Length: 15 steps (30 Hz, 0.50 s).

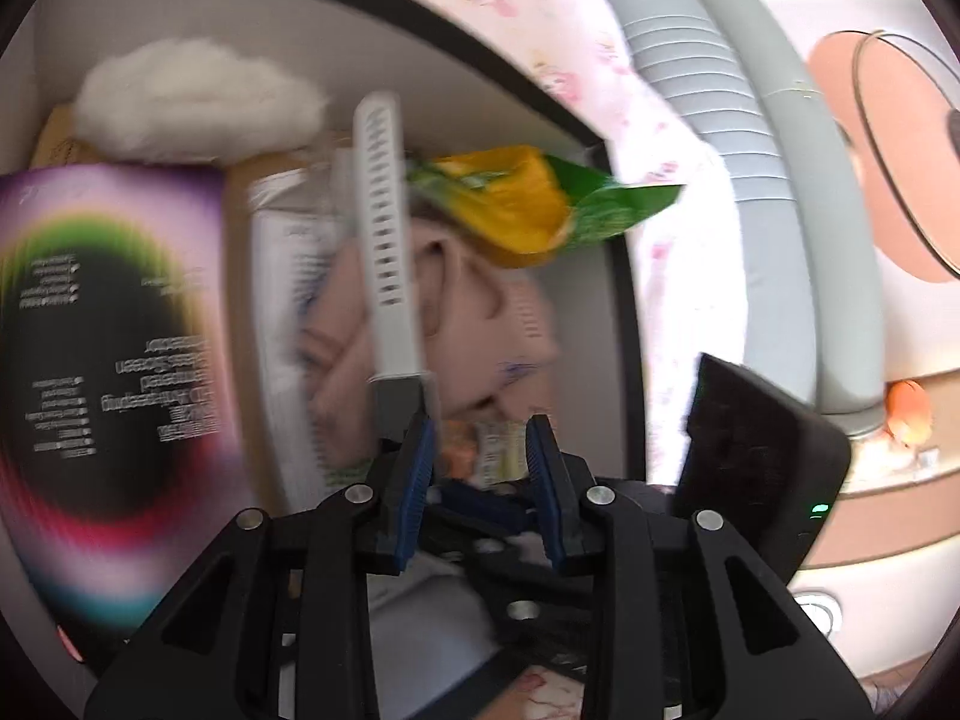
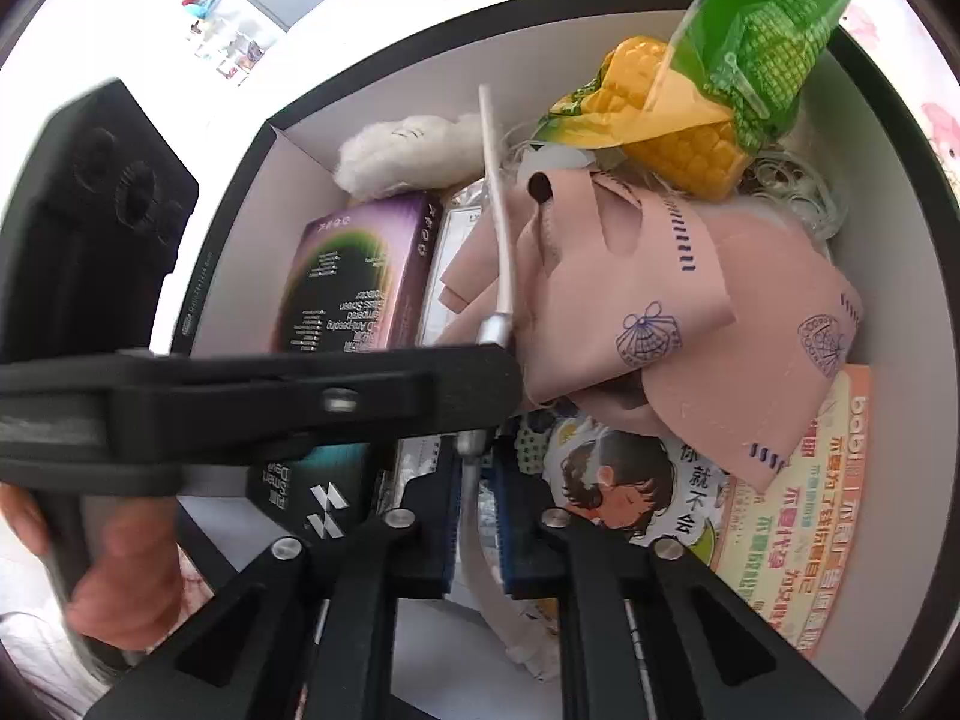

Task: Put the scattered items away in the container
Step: 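Grasp the white watch band again with the left gripper and lift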

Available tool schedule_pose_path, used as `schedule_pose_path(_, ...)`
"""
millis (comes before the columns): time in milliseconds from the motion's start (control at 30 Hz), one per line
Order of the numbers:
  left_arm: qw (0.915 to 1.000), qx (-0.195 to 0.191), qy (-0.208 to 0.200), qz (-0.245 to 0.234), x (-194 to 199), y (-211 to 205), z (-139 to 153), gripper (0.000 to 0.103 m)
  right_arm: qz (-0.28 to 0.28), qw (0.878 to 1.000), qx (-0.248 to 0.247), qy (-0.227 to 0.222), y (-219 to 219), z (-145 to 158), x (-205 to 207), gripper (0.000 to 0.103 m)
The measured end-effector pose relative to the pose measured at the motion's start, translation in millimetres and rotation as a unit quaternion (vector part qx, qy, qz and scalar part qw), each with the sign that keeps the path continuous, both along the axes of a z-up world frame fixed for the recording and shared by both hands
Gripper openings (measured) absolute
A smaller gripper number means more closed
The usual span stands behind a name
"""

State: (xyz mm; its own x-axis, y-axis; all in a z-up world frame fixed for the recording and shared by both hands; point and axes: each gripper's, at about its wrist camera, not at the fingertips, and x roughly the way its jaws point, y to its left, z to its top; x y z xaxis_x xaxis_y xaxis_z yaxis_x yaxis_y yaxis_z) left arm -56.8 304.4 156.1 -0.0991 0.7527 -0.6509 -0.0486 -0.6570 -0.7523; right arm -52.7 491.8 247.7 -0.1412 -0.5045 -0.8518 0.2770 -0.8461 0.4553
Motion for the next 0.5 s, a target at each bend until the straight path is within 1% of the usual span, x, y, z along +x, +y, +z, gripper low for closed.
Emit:
schedule_pose_path(67,0.9998,-0.015,0.012,0.001,1,-1,5,0.030,0.002,1.000,-0.006,-0.003,0,1,2,0.007)
schedule_pose_path(100,0.9997,-0.019,0.010,0.010,1,-5,5,0.030,0.001,1.000,-0.013,-0.003,1,2,2,0.007)
schedule_pose_path(200,0.9991,-0.017,-0.015,0.037,0,-21,-2,0.030,-0.013,0.998,-0.054,-0.018,13,5,3,0.007)
schedule_pose_path(233,0.9986,-0.020,-0.023,0.043,4,-35,-2,0.031,-0.018,0.997,-0.071,-0.027,19,6,3,0.007)
schedule_pose_path(267,0.9983,-0.012,-0.031,0.048,5,-39,-4,0.038,-0.022,0.995,-0.089,-0.037,24,7,3,0.007)
schedule_pose_path(333,0.9978,0.009,-0.043,0.049,9,-44,-10,0.041,-0.020,0.989,-0.139,-0.048,35,13,6,0.007)
schedule_pose_path(367,0.9977,0.013,-0.044,0.050,9,-45,-9,0.041,-0.013,0.987,-0.152,-0.044,41,19,10,0.007)
schedule_pose_path(400,0.9977,0.017,-0.043,0.050,8,-38,-10,0.041,-0.008,0.986,-0.162,-0.038,42,23,12,0.006)
schedule_pose_path(433,0.9975,0.024,-0.045,0.048,8,-35,-11,0.041,-0.001,0.985,-0.168,-0.033,31,23,12,0.006)
schedule_pose_path(500,0.9962,0.048,-0.055,0.048,9,-35,-14,0.041,0.014,0.984,-0.176,-0.025,27,27,16,0.006)
